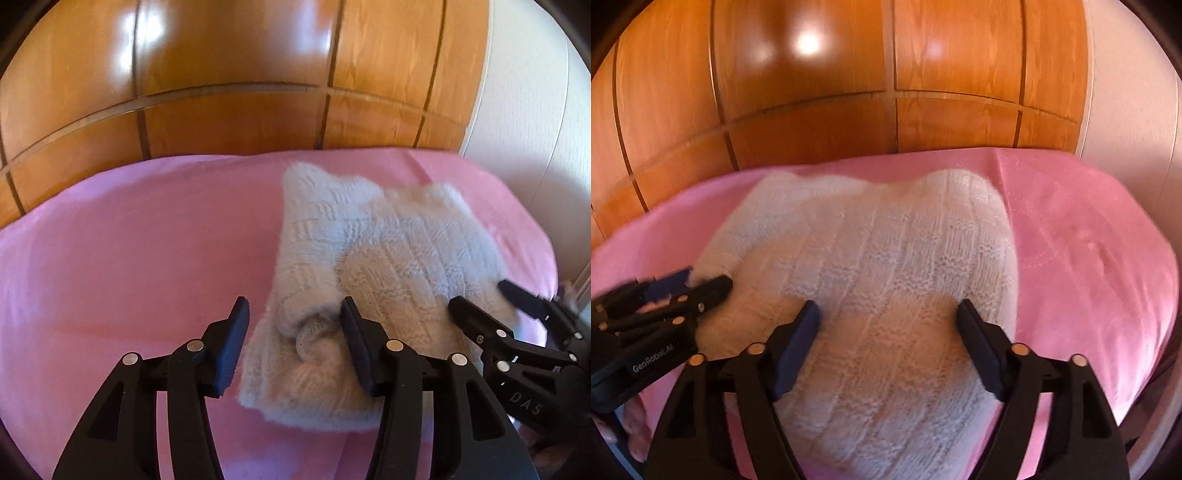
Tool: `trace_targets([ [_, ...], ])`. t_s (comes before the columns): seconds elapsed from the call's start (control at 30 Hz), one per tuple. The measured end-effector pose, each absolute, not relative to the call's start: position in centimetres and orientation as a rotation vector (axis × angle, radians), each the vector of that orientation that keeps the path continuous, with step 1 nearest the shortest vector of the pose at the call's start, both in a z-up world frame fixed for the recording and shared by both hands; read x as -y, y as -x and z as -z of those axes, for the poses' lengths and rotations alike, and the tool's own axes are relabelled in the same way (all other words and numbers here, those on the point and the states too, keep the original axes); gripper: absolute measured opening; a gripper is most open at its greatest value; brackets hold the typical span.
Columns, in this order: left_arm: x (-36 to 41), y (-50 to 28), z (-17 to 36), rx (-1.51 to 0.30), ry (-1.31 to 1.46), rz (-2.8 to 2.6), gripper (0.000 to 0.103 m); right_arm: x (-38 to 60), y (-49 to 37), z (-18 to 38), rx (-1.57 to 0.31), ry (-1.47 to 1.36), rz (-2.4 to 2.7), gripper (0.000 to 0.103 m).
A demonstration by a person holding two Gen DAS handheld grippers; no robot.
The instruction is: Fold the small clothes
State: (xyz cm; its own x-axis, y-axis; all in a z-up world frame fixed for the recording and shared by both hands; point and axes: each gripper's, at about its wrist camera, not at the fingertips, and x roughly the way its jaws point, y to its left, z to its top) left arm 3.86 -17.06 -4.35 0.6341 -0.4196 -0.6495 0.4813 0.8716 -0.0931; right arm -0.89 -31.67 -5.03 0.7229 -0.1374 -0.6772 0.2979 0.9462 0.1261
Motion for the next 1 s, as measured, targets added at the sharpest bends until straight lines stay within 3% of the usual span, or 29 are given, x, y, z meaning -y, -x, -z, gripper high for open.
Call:
trace_targets([
  [0.07,16.4,-3.4,3.9,-0.701,-0.07,0.497,0.057,31.8,1.4,4.8,-0.717,-0.25,0.255,0.083],
  [0.17,15.1,-2.2,3.1,-0.674,-0.053,0.469,0.057,31.3,3.1,4.2,-0.692,-0.273,0.284,0.094],
  [0.23,14.3,-1.5,2.7,-0.661,-0.05,0.446,0.068,30.7,3.8,3.9,-0.695,-0.292,0.307,0.098],
  [0.33,12.9,-0.1,2.1,-0.634,-0.039,0.422,0.07,29.6,4.7,3.6,-0.695,-0.29,0.356,0.1],
  [0.43,11.9,0.7,1.8,-0.637,-0.037,0.391,0.078,28.3,6.0,2.9,-0.679,-0.27,0.393,0.1],
  [1.0,8.9,4.9,1.6,-0.606,-0.022,0.302,0.092,25.5,8.5,0.7,-0.61,-0.193,0.465,0.101],
])
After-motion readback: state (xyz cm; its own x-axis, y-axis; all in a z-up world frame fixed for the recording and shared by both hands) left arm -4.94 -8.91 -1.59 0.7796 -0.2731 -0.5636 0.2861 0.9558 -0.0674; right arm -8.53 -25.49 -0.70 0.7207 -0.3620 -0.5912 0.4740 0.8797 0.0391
